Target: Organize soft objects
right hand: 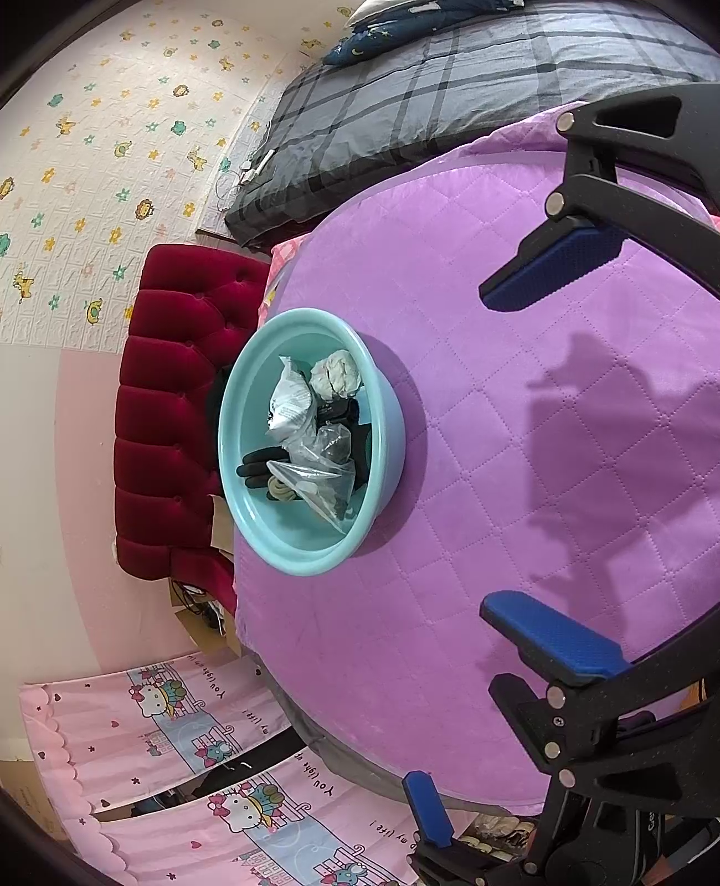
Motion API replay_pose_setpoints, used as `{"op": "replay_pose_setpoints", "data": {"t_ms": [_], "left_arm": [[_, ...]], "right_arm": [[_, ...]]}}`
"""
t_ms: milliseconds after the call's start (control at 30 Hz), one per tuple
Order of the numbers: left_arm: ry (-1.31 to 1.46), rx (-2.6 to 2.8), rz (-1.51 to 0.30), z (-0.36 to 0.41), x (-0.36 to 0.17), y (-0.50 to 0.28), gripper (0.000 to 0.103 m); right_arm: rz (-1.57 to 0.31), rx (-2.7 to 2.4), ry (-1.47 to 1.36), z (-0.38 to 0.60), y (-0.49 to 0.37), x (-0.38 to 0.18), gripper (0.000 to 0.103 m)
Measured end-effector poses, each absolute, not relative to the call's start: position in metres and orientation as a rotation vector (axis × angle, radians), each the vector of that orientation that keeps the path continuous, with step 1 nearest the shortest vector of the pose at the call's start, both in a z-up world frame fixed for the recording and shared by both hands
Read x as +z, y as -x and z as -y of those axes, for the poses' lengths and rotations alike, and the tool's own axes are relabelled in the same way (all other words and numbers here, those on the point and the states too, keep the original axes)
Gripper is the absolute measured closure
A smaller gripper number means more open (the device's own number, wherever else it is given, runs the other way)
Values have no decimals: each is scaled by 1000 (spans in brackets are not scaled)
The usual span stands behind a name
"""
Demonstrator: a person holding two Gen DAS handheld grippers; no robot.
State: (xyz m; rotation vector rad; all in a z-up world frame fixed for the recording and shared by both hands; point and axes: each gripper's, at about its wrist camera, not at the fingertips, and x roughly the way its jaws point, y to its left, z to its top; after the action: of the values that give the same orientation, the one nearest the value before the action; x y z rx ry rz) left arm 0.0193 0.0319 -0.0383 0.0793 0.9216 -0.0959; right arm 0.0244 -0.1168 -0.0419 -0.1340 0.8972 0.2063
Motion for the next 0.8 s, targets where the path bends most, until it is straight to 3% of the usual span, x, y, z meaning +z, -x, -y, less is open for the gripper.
{"op": "replay_pose_setpoints", "data": {"t_ms": [800], "left_arm": [[-68, -105, -954, -21, -43, -31, 0]], "right_arm": [[-924, 205, 121, 125, -37, -53, 0]]}}
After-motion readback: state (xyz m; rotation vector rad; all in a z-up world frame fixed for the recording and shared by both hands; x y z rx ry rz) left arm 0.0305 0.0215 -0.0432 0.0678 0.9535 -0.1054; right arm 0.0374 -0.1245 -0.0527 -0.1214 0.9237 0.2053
